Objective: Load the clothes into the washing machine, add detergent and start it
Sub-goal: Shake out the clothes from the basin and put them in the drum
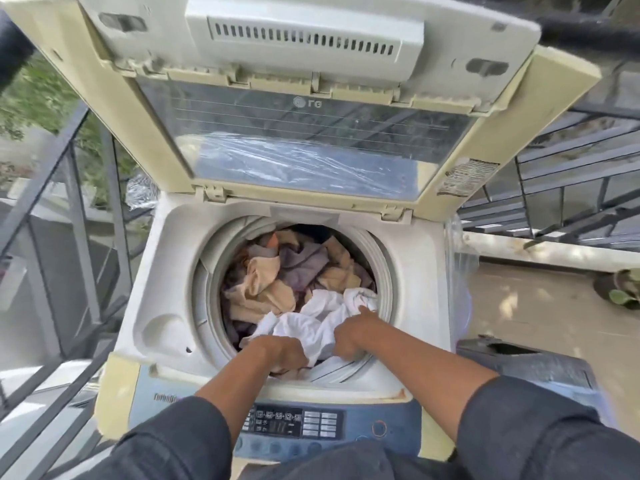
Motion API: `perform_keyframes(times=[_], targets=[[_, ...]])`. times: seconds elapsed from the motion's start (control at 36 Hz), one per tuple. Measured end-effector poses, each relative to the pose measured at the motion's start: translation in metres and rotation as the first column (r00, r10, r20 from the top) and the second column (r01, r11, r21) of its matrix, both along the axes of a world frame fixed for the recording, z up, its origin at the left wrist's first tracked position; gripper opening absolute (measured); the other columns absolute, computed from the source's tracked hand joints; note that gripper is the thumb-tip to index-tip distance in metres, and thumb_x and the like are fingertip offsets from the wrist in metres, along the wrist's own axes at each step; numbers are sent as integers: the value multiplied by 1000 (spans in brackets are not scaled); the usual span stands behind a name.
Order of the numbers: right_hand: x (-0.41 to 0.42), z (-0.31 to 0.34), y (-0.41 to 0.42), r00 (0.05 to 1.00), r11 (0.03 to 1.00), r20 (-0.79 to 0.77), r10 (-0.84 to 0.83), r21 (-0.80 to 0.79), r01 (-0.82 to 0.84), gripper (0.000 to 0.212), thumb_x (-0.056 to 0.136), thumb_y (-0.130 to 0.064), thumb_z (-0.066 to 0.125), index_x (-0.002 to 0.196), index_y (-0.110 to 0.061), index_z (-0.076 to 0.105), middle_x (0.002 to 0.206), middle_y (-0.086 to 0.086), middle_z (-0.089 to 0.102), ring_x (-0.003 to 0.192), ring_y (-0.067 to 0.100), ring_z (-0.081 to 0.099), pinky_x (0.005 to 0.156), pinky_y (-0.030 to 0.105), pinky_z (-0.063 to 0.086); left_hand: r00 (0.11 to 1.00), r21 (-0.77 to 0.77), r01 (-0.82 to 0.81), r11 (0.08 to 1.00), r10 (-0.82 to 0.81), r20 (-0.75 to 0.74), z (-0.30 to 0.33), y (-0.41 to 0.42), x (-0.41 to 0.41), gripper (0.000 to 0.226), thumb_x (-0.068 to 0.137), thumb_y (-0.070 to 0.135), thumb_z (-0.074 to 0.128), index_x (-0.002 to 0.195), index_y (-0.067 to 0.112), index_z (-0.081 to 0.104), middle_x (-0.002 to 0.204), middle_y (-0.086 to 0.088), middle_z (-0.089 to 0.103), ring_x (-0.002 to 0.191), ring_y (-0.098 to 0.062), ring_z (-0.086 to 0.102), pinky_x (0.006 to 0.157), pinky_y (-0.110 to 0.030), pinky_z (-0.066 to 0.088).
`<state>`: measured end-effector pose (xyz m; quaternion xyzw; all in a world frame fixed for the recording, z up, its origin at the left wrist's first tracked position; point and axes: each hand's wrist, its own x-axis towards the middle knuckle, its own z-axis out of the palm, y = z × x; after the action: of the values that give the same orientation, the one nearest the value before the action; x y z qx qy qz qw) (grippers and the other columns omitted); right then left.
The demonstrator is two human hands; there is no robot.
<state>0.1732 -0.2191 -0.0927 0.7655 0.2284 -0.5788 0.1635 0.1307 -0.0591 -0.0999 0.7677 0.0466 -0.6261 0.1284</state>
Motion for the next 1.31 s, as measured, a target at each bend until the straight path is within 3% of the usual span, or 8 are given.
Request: perform_keyframes(times=[0.11,0.22,0.39,0.53,0.75,0.97,1.08,1.31], targets=[[7,15,-6,972,952,141,-190,268,147,36,101,-35,47,126,-17,64,132,9,65,117,30,62,84,39,46,996,-32,-49,998,52,79,7,-1,2,43,110,29,49,146,10,61,150,-14,60,139,-33,57,113,-40,48],[8,40,-20,890,841,234,-391,485,242,36,101,-36,47,133,-29,61,133,4,64,124,30,60,100,44,49,960,-133,-102,986,132,246,23,-2,5,44,111,33,46,151,21,58,161,-8,51,145,-29,51,117,-35,41],[-3,84,-51,661,561,237,-712,758,333,27,100,-37,49,121,-35,67,113,-4,73,102,23,68,81,35,54,801,-309,-200,930,337,495,55,-16,6,39,106,41,57,141,27,63,134,-1,71,122,-24,67,104,-35,52],[-25,107,-86,361,169,26,-932,914,368,17,97,-27,64,108,-34,75,101,-14,78,92,7,71,85,33,58,610,-624,-205,754,597,521,89,-45,5,26,103,29,62,127,33,73,115,20,77,105,-3,73,95,-36,60],[-51,129,-156,-49,-436,-445,-894,840,323,19,99,3,58,104,-4,75,88,12,79,74,10,74,67,16,54,560,-830,-220,513,763,324,130,-117,13,22,106,14,61,117,26,75,102,4,82,96,-18,76,85,-31,56],[-41,94,-250,-281,-447,-367,-887,834,322,20,97,5,56,98,-5,74,84,13,77,64,8,71,61,18,53,623,-823,-258,505,738,258,126,-212,44,33,102,4,55,108,29,76,100,0,82,91,-21,77,79,-35,60],[-28,52,-297,-341,-413,-278,-898,802,431,20,86,-10,60,90,-22,76,82,4,79,72,17,76,76,39,63,638,-763,-328,557,726,256,103,-260,60,34,98,4,53,108,26,77,97,0,82,88,-18,77,81,-38,61],[3,-77,-366,-117,-87,-5,-993,701,707,19,86,-13,66,89,-29,75,94,-4,79,90,20,74,86,35,57,700,-515,-306,801,556,448,20,-351,82,38,86,18,51,112,24,79,108,10,78,101,-9,70,91,-22,50]])
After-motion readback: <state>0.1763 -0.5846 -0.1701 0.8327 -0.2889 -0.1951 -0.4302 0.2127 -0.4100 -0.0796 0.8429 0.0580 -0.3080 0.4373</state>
